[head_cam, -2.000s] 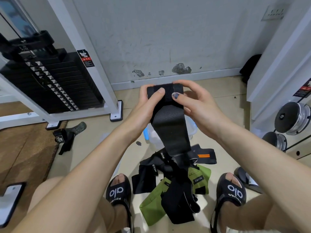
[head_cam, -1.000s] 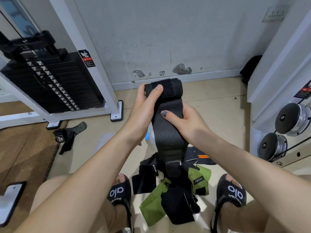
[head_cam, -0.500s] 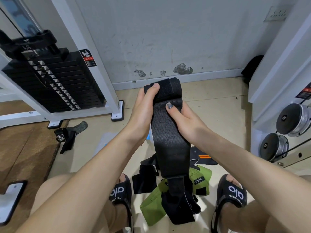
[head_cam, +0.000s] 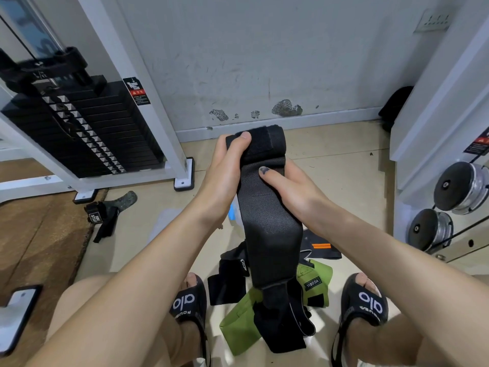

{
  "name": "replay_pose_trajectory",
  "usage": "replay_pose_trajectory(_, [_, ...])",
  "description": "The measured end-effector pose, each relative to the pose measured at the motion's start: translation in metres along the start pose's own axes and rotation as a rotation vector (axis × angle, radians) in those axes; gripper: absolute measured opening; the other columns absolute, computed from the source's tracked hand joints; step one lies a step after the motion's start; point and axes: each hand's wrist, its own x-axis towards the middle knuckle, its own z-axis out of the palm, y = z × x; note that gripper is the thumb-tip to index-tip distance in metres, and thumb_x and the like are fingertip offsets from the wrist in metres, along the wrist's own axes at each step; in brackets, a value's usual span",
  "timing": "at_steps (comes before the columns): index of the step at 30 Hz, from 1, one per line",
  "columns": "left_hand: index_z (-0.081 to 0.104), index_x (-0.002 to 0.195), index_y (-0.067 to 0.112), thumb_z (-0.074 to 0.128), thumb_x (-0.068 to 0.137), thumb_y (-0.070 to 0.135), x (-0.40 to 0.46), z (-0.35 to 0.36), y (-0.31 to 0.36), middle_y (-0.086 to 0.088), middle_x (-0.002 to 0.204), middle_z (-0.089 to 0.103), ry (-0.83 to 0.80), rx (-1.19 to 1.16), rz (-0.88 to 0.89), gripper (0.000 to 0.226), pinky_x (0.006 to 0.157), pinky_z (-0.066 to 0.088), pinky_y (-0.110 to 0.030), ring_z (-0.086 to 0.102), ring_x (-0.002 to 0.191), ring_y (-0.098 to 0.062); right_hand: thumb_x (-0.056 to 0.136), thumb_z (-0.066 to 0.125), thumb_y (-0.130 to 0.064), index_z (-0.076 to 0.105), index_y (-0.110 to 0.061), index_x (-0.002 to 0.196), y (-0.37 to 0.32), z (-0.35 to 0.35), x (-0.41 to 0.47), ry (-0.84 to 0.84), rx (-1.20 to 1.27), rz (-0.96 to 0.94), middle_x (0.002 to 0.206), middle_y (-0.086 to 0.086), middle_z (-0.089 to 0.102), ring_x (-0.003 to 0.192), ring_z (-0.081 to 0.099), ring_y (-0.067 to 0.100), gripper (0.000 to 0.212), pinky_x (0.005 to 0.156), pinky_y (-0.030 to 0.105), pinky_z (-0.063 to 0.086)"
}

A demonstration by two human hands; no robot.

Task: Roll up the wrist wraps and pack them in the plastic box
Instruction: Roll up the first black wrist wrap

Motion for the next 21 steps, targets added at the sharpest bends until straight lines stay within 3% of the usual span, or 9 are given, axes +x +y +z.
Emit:
replay_pose_trajectory(6, [0.061, 0.125, 0.010, 0.058, 0.094, 0.044, -0.0018, 0.0008, 0.0011, -0.010, 0.122, 0.071, -0.003, -0.081, -0.040, 0.046, 0.108, 0.051, -0.048, 0.070, 0.114, -0.021, 0.107, 0.050, -0.018, 0.065, -0.017, 0.122, 0.0000, 0.0021, -0.0024, -0.005, 0.058, -0.029, 0.117, 0.001, 0.075, 0.113, 0.069, 0.017, 0.021, 0.099, 0.033, 0.055])
replay_pose_trajectory(10, [0.058, 0.102, 0.024, 0.060, 0.088, 0.048, -0.0022, 0.0005, 0.0005, 0.010, 0.094, 0.070, -0.026, 0.004, 0.012, 0.028, 0.095, 0.051, -0.036, 0.068, 0.095, -0.010, 0.104, 0.055, -0.021, 0.071, -0.019, 0.107, -0.0026, 0.0012, -0.0004, 0.050, -0.010, 0.094, 0.101, -0.001, 0.078, 0.094, 0.073, 0.015, 0.016, 0.082, 0.029, 0.055])
replay_pose_trajectory(12, [0.055, 0.100, 0.028, 0.059, 0.088, 0.049, -0.0041, 0.0002, -0.0022, 0.014, 0.090, 0.066, -0.052, 0.088, 0.050, 0.025, 0.092, 0.048, -0.034, 0.063, 0.092, -0.008, 0.103, 0.056, -0.021, 0.071, -0.017, 0.105, -0.0040, -0.0009, 0.0008, 0.052, -0.056, 0.138, 0.096, 0.001, 0.078, 0.089, 0.073, 0.016, 0.016, 0.077, 0.029, 0.054])
replay_pose_trajectory(17, [0.050, 0.107, 0.034, 0.060, 0.097, 0.039, -0.0067, -0.0046, -0.0028, 0.011, 0.098, 0.066, -0.190, 0.072, 0.010, 0.015, 0.090, 0.049, -0.033, 0.063, 0.095, -0.008, 0.102, 0.057, -0.025, 0.073, -0.013, 0.103, -0.0054, -0.0063, 0.0037, 0.103, -0.199, 0.089, 0.103, 0.007, 0.078, 0.104, 0.073, 0.024, 0.020, 0.093, 0.044, 0.056])
replay_pose_trajectory(21, [0.047, 0.111, 0.035, 0.054, 0.106, 0.029, -0.0068, -0.0074, 0.0035, 0.015, 0.095, 0.065, -0.226, 0.155, -0.001, 0.010, 0.072, 0.053, -0.024, 0.063, 0.080, 0.000, 0.101, 0.058, -0.023, 0.073, -0.012, 0.106, -0.0064, -0.0071, 0.0034, 0.090, -0.175, 0.112, 0.105, 0.009, 0.078, 0.106, 0.073, 0.025, 0.020, 0.097, 0.048, 0.055])
